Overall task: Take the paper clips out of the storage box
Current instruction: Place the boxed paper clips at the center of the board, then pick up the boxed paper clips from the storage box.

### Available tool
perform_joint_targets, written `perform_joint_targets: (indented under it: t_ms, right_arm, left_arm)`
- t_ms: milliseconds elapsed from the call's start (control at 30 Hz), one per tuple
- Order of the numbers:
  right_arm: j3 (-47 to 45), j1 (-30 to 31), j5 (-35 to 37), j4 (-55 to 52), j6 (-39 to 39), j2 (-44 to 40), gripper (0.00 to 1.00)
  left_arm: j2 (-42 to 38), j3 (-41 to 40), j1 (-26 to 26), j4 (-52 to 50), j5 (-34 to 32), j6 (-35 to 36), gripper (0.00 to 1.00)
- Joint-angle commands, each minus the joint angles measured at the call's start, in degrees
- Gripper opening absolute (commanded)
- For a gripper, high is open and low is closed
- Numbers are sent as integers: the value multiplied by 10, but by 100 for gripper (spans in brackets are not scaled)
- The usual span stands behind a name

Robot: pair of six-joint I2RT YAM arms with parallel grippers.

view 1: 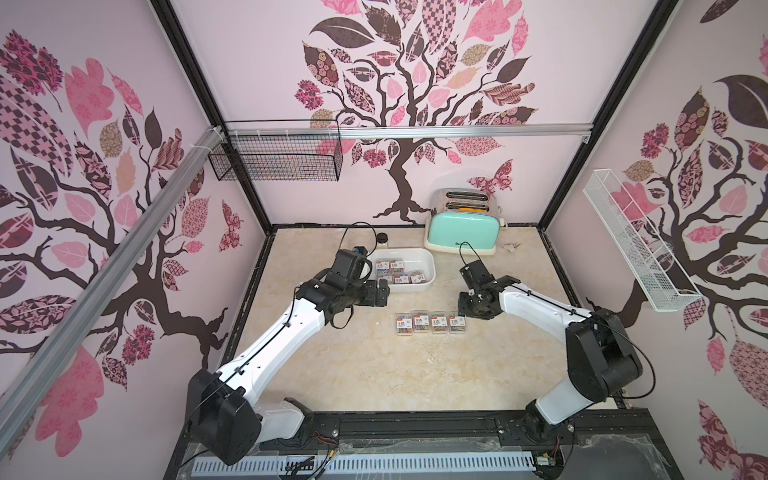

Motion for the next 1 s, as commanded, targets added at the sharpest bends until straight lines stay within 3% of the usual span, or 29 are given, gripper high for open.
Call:
perform_joint_targets:
  t_ms: [0,367,600,833,967]
  right_arm:
    - [46,-2,-25,-19,-9,1,57]
    - [106,-1,-65,-54,-42,-16,69]
    - [119,1,-80,-44,-61,-30,73]
    - [114,2,-95,-35,-78,-50,78]
    - [114,4,-106,-31,-80,-59,89]
  left_arm:
    - [43,38,2,-10,20,7,95]
    - [231,185,2,-51,-18,-3,92]
    - [353,260,2,-17,-30,-14,77]
    - [446,350,2,-8,-51,-7,81]
    - [486,390,4,-11,-67,-5,84]
